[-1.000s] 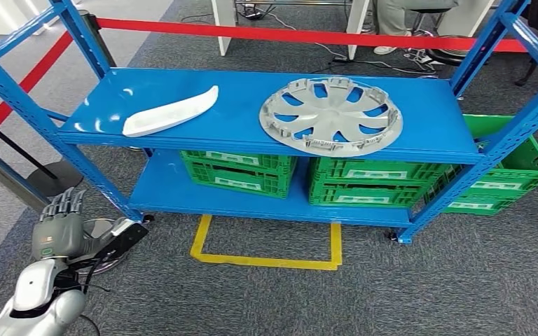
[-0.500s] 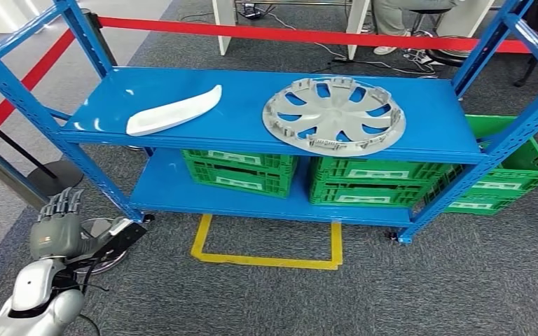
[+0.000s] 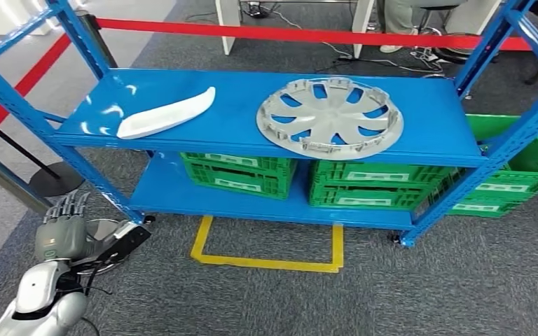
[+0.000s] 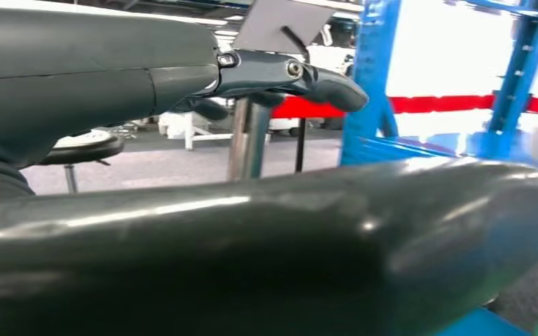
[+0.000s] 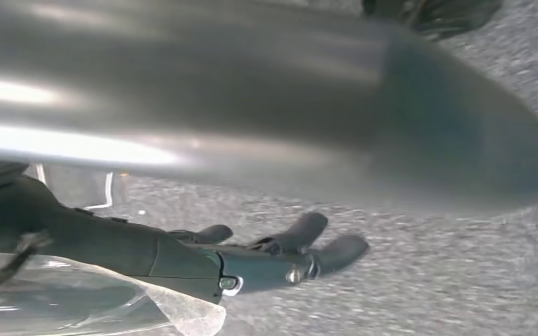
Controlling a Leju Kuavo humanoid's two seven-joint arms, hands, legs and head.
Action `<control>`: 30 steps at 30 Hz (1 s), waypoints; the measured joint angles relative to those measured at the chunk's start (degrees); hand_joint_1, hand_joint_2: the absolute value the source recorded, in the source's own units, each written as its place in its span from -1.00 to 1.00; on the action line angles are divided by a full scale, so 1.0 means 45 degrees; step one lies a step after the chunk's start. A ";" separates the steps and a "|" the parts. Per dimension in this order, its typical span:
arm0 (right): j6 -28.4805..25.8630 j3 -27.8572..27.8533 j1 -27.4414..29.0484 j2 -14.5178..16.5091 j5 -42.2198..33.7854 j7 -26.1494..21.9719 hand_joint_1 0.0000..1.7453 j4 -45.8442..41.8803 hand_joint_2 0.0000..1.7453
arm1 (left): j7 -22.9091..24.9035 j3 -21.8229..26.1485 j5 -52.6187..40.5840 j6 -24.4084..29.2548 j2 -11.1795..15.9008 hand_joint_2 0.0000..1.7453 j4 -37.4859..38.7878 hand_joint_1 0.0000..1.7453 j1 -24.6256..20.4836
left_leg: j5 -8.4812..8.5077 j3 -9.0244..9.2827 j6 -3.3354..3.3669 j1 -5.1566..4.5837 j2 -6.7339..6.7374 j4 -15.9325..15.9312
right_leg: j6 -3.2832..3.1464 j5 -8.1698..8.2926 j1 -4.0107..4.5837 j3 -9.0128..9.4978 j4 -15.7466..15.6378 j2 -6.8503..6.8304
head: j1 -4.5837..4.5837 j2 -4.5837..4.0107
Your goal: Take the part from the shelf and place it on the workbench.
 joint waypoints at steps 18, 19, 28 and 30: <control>0.0131 -0.0105 0.0008 0.0244 0.0095 0.0044 -1.00 -0.0410 -1.00 | 0.0000 0.0079 0.0005 0.0014 0.0031 -1.00 -0.0192 -1.00 0.0118 | 0.1177 -0.1643 0.0696 -0.0301 -0.0012 0.0490 | -0.0114 -0.1179 0.0381 0.0869 0.0300 0.0079 | -0.0137 -0.0001; 0.0142 -0.0119 -0.0014 0.0244 0.0098 0.0046 -1.00 -0.0436 -1.00 | 0.0000 0.0078 0.0005 0.0017 0.0028 -1.00 -0.0216 -1.00 0.0115 | 0.1170 -0.1583 0.0713 -0.0261 -0.0001 0.0422 | -0.0028 -0.1485 0.0359 0.0586 0.0872 0.0074 | -0.0120 -0.0002; 0.0193 -0.0243 0.0007 0.0259 0.0095 0.0076 -1.00 -0.0498 -1.00 | 0.0000 0.0086 0.0005 0.0014 -0.0004 -1.00 -0.0230 -1.00 0.0186 | 0.0770 -0.1247 0.0470 -0.0236 -0.0030 0.0505 | 0.0182 -0.0148 0.0127 -0.0043 0.0335 0.0039 | -0.0111 -0.0002; 0.0212 -0.0250 0.0003 0.0282 0.0092 0.0084 -1.00 -0.0513 -1.00 | 0.0000 0.0092 0.0005 0.0012 -0.0005 -1.00 -0.0242 -1.00 0.0179 | 0.0754 -0.1229 0.0344 -0.0267 -0.0046 0.0503 | -0.0054 -0.0115 0.0168 0.0089 0.0126 0.0074 | -0.0120 -0.0002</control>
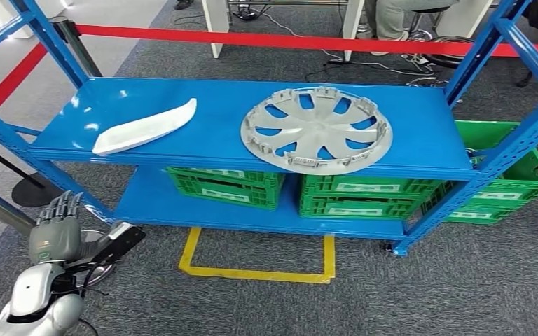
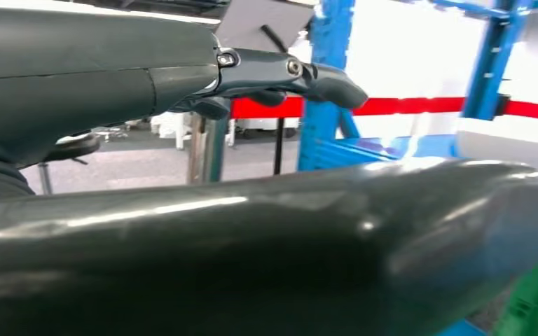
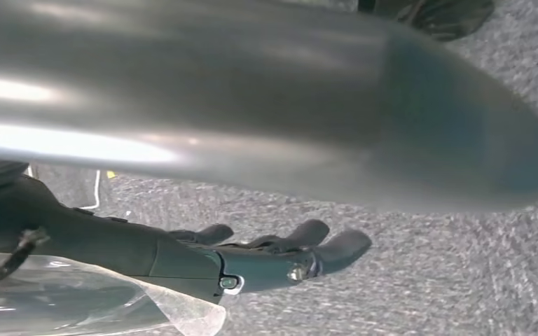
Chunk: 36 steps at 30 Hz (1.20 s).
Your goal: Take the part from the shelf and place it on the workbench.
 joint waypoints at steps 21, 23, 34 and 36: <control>0.0086 -0.0119 -0.0038 0.0084 0.0024 -0.0034 -1.00 -0.0174 -1.00 | 0.0005 0.0104 0.0010 -0.0016 0.0053 -1.00 -0.0049 -1.00 -0.0155 | 0.0136 -0.0016 0.0339 0.0042 0.0062 -0.0205 | 0.0123 -0.1438 -0.0004 -0.0690 0.1983 -0.0047 | 0.0034 0.0000; 0.0103 -0.0131 -0.0006 0.0085 0.0034 -0.0031 -1.00 -0.0177 -1.00 | 0.0005 0.0102 0.0011 -0.0029 0.0044 -1.00 -0.0049 -1.00 -0.0148 | 0.0075 0.0018 0.0378 0.0033 0.0064 -0.0200 | 0.0172 -0.1757 -0.0017 -0.1542 0.3323 -0.0050 | 0.0040 0.0000; 0.0183 -0.0179 0.0032 0.0135 0.0095 -0.0028 -1.00 -0.0386 -1.00 | 0.0004 0.0109 0.0029 -0.0051 0.0028 -1.00 -0.0049 -1.00 -0.0217 | -0.0567 0.0205 -0.0157 0.0001 0.0049 0.0299 | -0.0328 0.0152 -0.0016 0.0080 -0.0222 -0.0065 | -0.0039 0.0000; 0.0205 -0.0184 0.0019 0.0164 0.0098 -0.0029 -1.00 -0.0421 -1.00 | 0.0004 0.0112 0.0030 -0.0053 0.0033 -1.00 -0.0049 -1.00 -0.0239 | -0.1257 -0.0494 -0.0270 0.0035 0.0059 0.1744 | -0.0430 0.0109 -0.0034 0.0177 -0.0266 -0.0081 | -0.0111 0.0000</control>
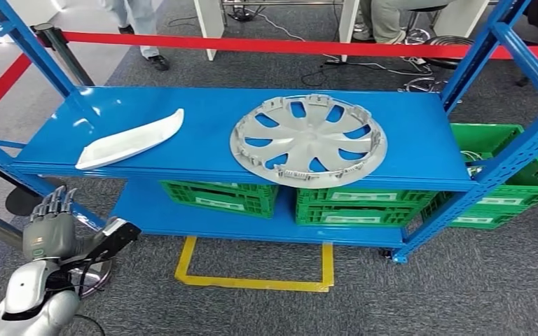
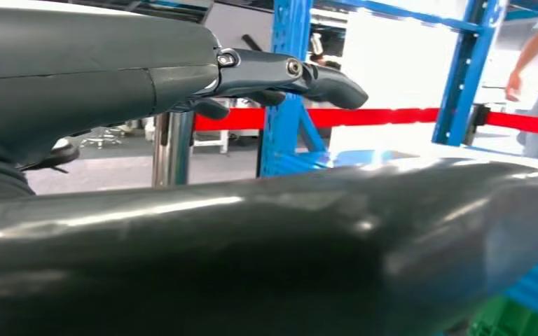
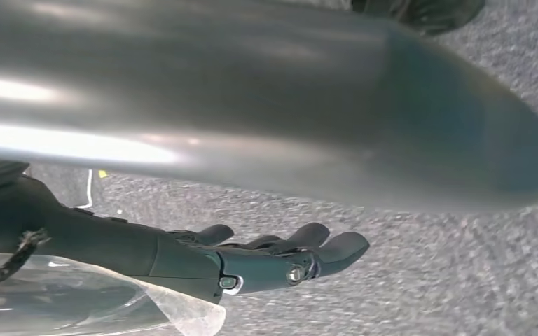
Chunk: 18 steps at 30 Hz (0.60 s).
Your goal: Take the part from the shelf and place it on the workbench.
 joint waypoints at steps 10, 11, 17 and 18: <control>0.0064 -0.0043 -0.0009 0.0090 0.0018 0.0007 -1.00 -0.0084 -1.00 | -0.0001 0.0004 0.0002 -0.0023 0.0008 -1.00 0.0001 -1.00 0.0013 | 0.1434 0.0341 0.0267 -0.0064 -0.0005 -0.1753 | 0.0280 -0.0418 0.0068 0.0432 -0.0034 0.0042 | 0.0004 0.0001; 0.0083 -0.0043 -0.0013 0.0102 0.0023 0.0012 -1.00 -0.0113 -1.00 | -0.0001 0.0004 0.0002 -0.0027 0.0008 -1.00 0.0001 -1.00 0.0013 | 0.1438 0.0355 0.0323 -0.0046 -0.0007 -0.1801 | 0.0352 -0.0439 0.0059 0.0432 -0.0065 0.0025 | 0.0007 0.0002; 0.0146 -0.0056 -0.0004 0.0121 0.0036 0.0030 -1.00 -0.0229 -1.00 | -0.0002 0.0006 0.0002 -0.0032 -0.0002 -1.00 0.0000 -1.00 0.0004 | 0.1363 0.0568 0.0639 -0.0010 0.0007 -0.1976 | 0.0615 -0.1784 0.0035 -0.1431 0.3270 0.0000 | 0.0088 0.0000; 0.0146 -0.0058 0.0016 0.0124 0.0036 0.0035 -1.00 -0.0233 -1.00 | -0.0004 0.0005 0.0001 -0.0032 -0.0009 -1.00 0.0000 -1.00 0.0015 | 0.1328 0.0598 0.0655 -0.0026 0.0004 -0.1974 | 0.0616 -0.1727 0.0036 -0.1753 0.3646 0.0000 | 0.0088 0.0000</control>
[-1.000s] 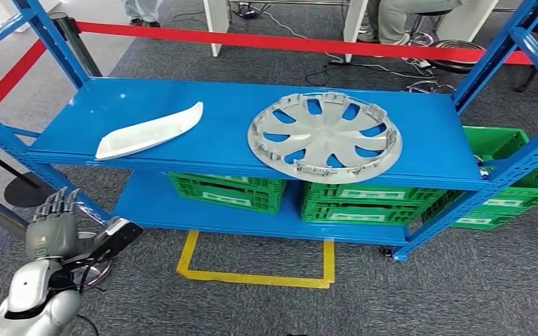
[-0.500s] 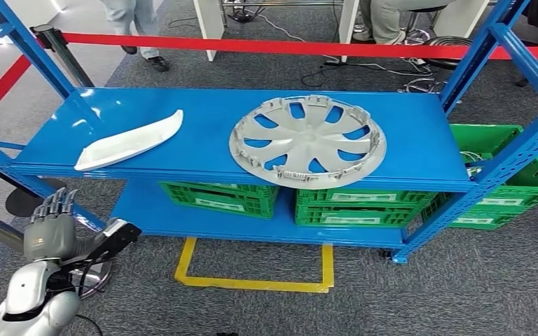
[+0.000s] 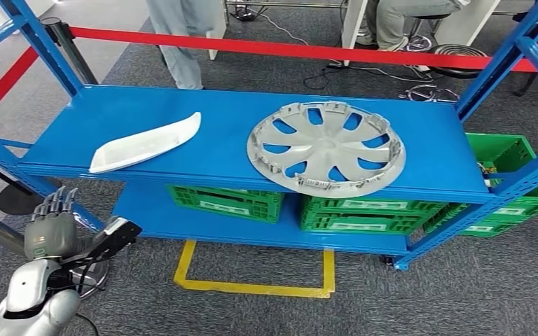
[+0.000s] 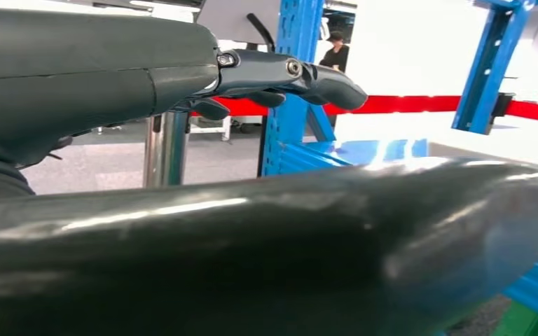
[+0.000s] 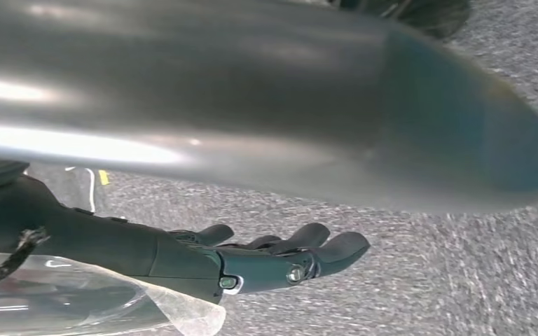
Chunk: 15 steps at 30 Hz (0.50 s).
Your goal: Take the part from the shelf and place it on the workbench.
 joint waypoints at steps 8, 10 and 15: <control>0.0062 -0.0073 0.0007 0.0038 0.0018 0.0027 -1.00 -0.0098 -1.00 | 0.0002 -0.0002 -0.0002 -0.0012 -0.0024 -1.00 -0.0001 -1.00 -0.0006 | -0.0312 0.0311 -0.0322 -0.0096 -0.0025 0.0031 | -0.0407 0.1952 0.0099 0.1441 -0.3586 0.0022 | -0.0020 0.0001; 0.0130 -0.0096 0.0035 0.0074 0.0047 0.0057 -1.00 -0.0206 -1.00 | 0.0000 -0.0002 -0.0002 -0.0015 -0.0019 -1.00 -0.0006 -1.00 -0.0015 | -0.0515 0.0259 -0.0471 -0.0065 -0.0017 0.0260 | -0.0539 0.1968 0.0054 0.1528 -0.3684 0.0022 | -0.0049 0.0001; 0.0267 -0.0137 0.0040 0.0172 0.0096 0.0080 -1.00 -0.0351 -1.00 | 0.0005 0.0000 -0.0002 -0.0032 0.0001 -1.00 -0.0010 -1.00 0.0060 | -0.1814 -0.1400 -0.0747 0.0068 -0.0005 0.3513 | -0.0708 0.1866 0.0007 0.1728 -0.3765 0.0007 | -0.0125 0.0001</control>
